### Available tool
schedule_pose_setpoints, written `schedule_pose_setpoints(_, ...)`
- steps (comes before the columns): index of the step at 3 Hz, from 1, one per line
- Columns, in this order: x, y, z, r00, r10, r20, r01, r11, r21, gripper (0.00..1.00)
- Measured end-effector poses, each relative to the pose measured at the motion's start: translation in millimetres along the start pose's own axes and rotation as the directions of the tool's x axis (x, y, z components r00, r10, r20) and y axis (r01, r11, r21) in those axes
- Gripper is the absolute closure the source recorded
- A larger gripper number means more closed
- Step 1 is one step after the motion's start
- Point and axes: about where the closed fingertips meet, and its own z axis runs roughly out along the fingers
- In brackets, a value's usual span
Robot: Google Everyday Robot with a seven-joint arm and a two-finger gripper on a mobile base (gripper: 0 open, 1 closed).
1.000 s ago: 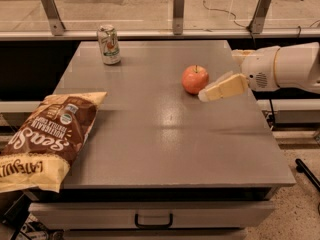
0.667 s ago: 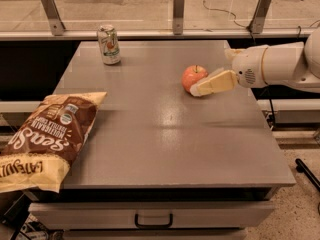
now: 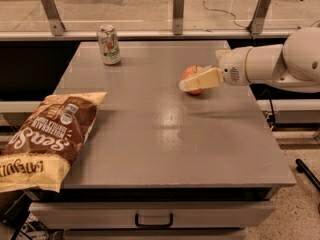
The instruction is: Pick apple
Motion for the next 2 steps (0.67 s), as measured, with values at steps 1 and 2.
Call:
schedule_pose_setpoints(1, 17.4, -0.7, 13.1, 0.999, 0.051, 0.004, -0.051, 0.9987, 0.004, 0.00)
schedule_pose_setpoints(2, 28.8, -0.8, 24.4, 0.996, 0.086, 0.004, -0.086, 0.9963, 0.001, 0.00)
